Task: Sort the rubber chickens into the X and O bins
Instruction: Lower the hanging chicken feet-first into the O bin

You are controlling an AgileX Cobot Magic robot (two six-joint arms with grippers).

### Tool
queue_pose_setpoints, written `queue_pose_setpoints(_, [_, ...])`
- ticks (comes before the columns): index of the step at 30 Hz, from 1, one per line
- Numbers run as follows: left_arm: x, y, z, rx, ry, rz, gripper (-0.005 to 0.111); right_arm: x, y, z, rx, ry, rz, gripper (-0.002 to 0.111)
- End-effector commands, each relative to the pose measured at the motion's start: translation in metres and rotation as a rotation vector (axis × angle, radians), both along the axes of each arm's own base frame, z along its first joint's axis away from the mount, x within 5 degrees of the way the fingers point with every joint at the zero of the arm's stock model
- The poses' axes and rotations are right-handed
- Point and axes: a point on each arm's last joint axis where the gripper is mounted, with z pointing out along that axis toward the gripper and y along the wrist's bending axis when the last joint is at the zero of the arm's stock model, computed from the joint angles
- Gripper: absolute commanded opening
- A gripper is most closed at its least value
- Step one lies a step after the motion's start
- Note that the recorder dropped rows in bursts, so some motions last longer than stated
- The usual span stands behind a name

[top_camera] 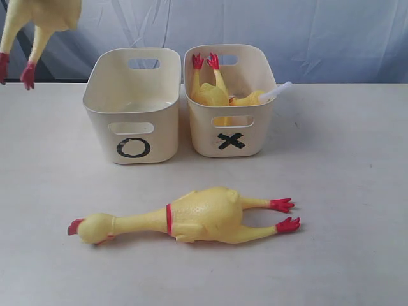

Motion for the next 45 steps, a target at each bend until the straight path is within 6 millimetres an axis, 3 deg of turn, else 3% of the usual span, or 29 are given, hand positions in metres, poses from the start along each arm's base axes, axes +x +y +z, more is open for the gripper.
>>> queue_pose_setpoints(1, [0.016, -0.003, 0.003, -0.145, -0.053, 0.002, 0.0, -0.001, 0.0, 0.0, 0.008, -0.01, 0.008, -0.001])
queue_pose_setpoints(11, [0.05, -0.011, 0.0, -0.402, -0.069, -0.043, 0.0, -0.001, 0.0, 0.0, 0.009, -0.009, 0.008, -0.001])
queue_pose_setpoints(17, [0.064, -0.009, -0.02, -0.387, -0.047, -0.102, 0.0, -0.001, 0.0, 0.0, 0.01, -0.008, 0.007, -0.001])
queue_pose_setpoints(29, [0.07, -0.004, -0.03, -0.323, -0.06, -0.102, 0.0, -0.001, 0.001, 0.0, 0.016, -0.005, 0.009, -0.001])
queue_pose_setpoints(37, [0.082, -0.015, -0.054, -0.376, -0.006, -0.214, 0.0, -0.001, 0.001, 0.0, 0.017, -0.005, 0.009, -0.001])
queue_pose_setpoints(45, [0.092, -0.021, -0.058, -0.411, 0.004, -0.232, 0.0, -0.001, 0.001, 0.0, 0.019, -0.003, 0.009, -0.001])
